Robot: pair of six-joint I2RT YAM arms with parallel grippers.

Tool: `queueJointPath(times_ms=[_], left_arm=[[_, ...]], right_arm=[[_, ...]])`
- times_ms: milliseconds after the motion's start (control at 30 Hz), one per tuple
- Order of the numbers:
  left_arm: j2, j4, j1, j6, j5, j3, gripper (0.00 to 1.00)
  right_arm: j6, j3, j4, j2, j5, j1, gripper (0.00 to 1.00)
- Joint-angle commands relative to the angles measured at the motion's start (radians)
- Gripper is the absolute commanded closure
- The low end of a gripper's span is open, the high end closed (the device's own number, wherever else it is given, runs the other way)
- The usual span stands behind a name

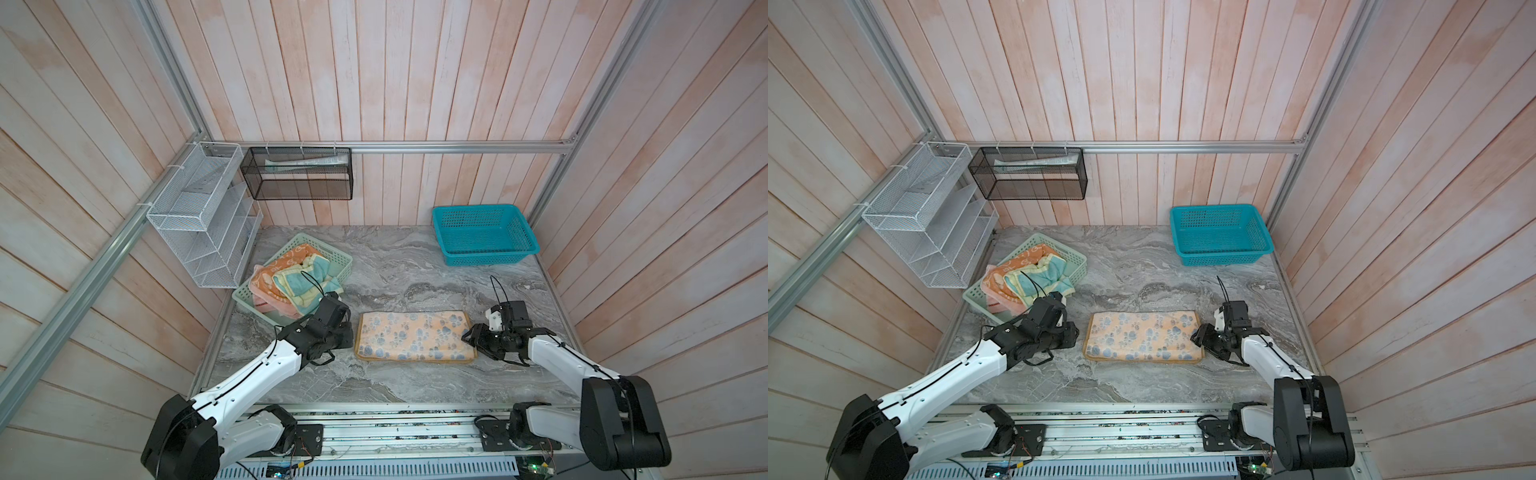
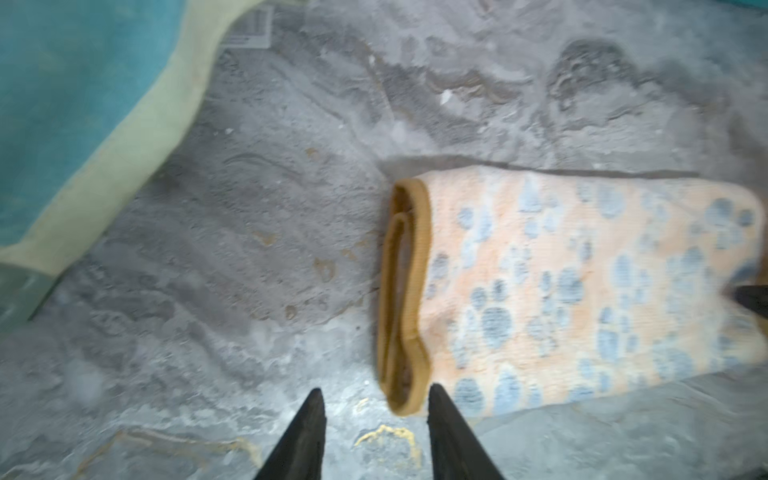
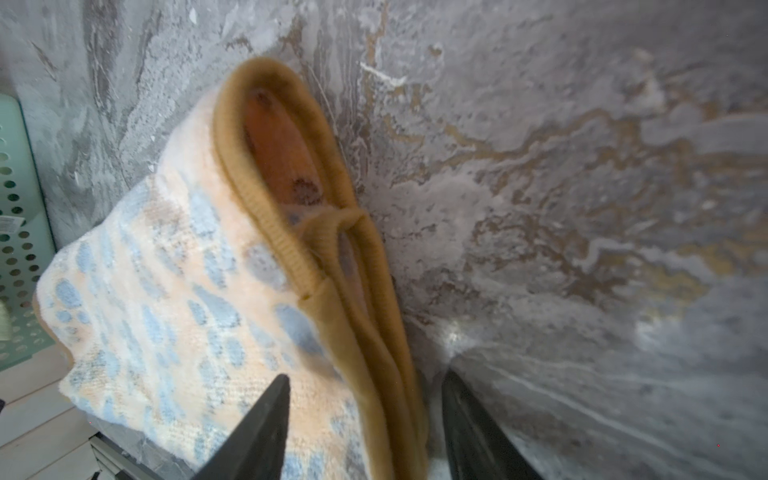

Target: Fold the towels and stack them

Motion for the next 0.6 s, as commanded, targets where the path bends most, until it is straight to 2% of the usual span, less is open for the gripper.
queueJointPath(times_ms=[0, 167, 267, 400, 567], left_arm=[[0.102, 0.15, -0.046, 0.008, 0.132, 0.097, 0.61], [0.397, 0.308, -0.232, -0.012, 0.261, 0.312, 0.64], [0.551, 0.403, -0.303, -0.056, 0.322, 0.399, 0.65], [0.674, 0.49, -0.307, -0.127, 0.339, 0.368, 0.68], [0.709, 0.509, -0.283, -0.168, 0.33, 0.273, 0.7]], right_arm=[[0.003, 0.003, -0.035, 0.011, 0.015, 0.009, 0.35], [0.035, 0.001, 0.003, 0.048, -0.005, 0.046, 0.34], [0.053, -0.007, 0.031, 0.071, -0.002, 0.063, 0.34], [0.09, -0.023, 0.103, 0.104, -0.024, 0.068, 0.35], [0.126, -0.009, 0.185, 0.171, -0.072, 0.099, 0.5]])
